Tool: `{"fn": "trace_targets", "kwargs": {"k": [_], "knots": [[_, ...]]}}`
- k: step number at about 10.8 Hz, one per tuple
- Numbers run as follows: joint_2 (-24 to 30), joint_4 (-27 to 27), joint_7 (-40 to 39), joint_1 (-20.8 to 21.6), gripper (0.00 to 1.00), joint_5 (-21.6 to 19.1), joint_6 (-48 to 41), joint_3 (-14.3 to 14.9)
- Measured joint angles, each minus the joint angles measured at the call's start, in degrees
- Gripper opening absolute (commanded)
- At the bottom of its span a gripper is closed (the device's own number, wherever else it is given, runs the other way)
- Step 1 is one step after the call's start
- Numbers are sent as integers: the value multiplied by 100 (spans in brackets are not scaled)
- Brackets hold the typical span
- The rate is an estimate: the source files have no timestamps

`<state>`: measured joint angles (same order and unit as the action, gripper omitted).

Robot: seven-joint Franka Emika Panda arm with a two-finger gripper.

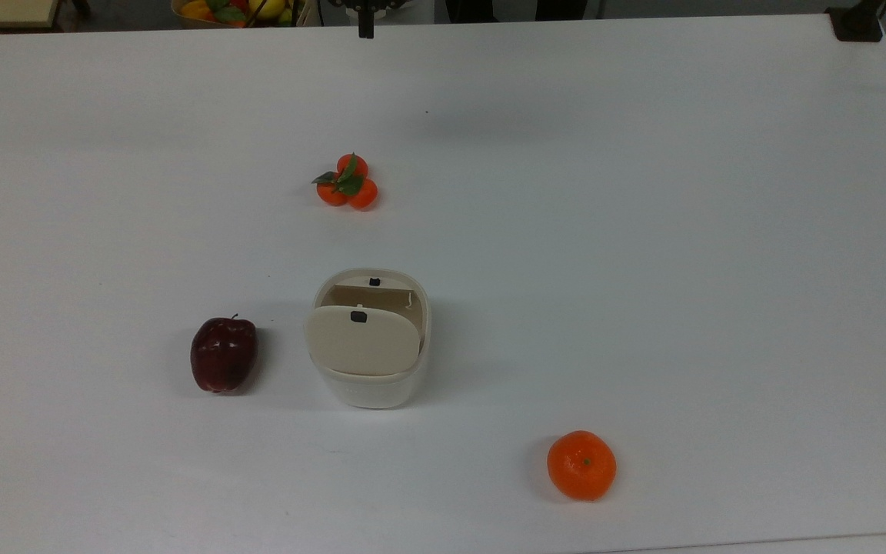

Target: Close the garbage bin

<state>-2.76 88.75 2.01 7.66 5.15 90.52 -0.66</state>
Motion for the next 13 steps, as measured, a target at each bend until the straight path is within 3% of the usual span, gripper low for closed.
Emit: {"fn": "trace_targets", "kwargs": {"k": [5, 13], "knots": [[-341, -29, 13, -82, 0, 0, 912, 28], [-1216, -240, 939, -309, 0, 18, 4113, 64]]}}
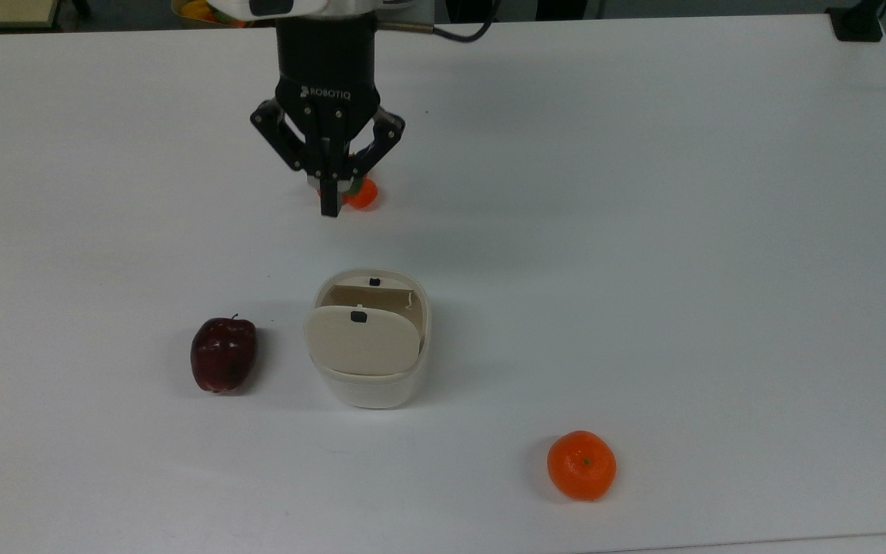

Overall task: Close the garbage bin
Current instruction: 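Move the gripper toward the open lid of the cream bin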

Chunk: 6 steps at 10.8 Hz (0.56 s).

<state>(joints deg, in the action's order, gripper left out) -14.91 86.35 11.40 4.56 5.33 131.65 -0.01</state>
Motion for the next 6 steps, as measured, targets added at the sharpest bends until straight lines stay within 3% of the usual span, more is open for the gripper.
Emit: {"fn": "trace_targets", "kwargs": {"k": [6], "knots": [[-680, -13, 136, -25, 0, 82, 1891, 0]]}}
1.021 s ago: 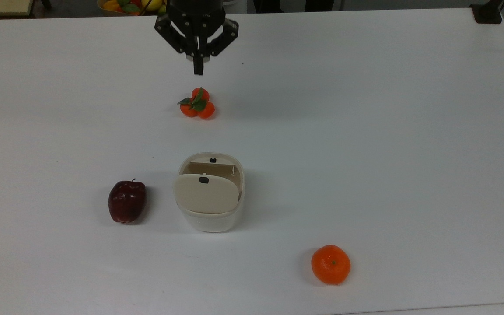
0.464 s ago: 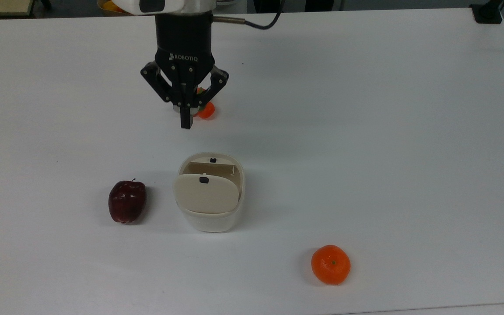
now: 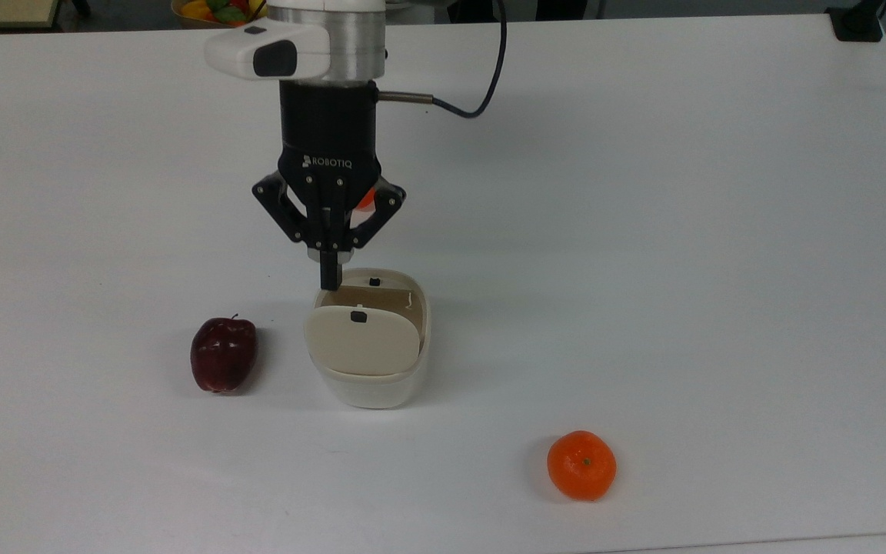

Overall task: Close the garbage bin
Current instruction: 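Move the gripper toward the open lid of the cream bin, then push the raised lid down over the bin opening with the gripper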

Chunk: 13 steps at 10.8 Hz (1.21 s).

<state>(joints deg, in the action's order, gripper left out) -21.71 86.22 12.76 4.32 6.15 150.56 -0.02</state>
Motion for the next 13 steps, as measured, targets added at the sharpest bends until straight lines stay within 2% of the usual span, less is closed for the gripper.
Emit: {"fn": "trace_targets", "kwargs": {"k": [2, 5, 10, 13], "knots": [[-224, -1, 0, 0, 0, 1, 524, 0], [-411, -7, 0, 0, 0, 5, 765, 0], [-436, -4, 0, 2, 0, 144, 745, 0], [-406, -11, 0, 36, 0, 164, 56, 0]]}}
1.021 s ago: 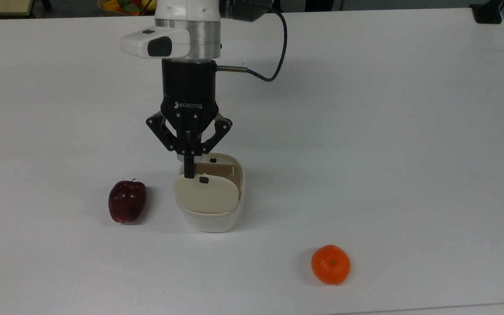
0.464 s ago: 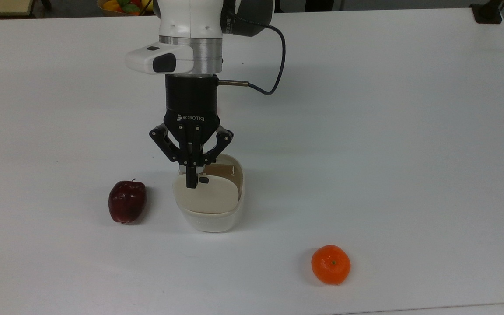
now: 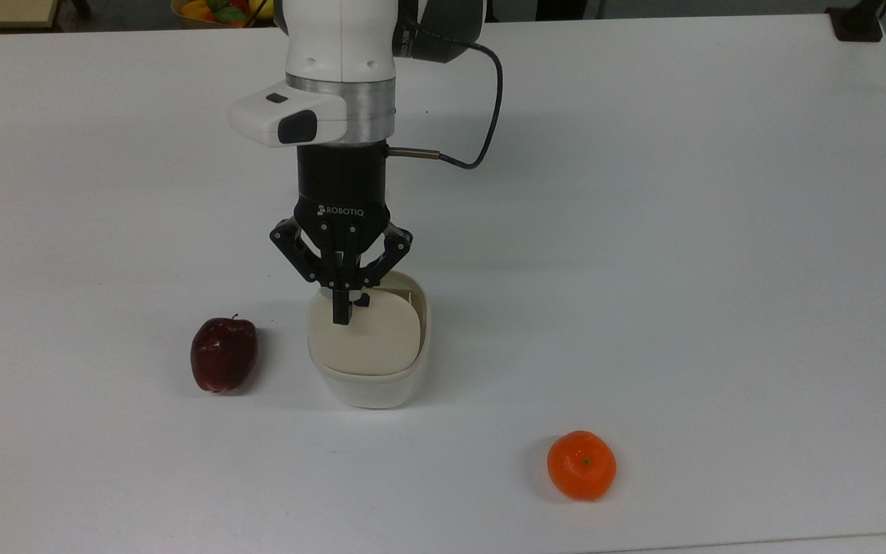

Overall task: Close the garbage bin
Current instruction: 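Push the raised lid down over the bin opening with the gripper, then press the gripper on the closed lid to seat it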

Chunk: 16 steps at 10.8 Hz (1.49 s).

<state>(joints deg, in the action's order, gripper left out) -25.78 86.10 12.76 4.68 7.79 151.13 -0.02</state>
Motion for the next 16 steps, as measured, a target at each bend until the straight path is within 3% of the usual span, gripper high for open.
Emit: {"fn": "trace_targets", "kwargs": {"k": [5, 16], "knots": [[89, 5, 0, 84, 0, 4, -1209, -10], [-96, 151, -1, 207, 0, 37, -1296, -11]]}}
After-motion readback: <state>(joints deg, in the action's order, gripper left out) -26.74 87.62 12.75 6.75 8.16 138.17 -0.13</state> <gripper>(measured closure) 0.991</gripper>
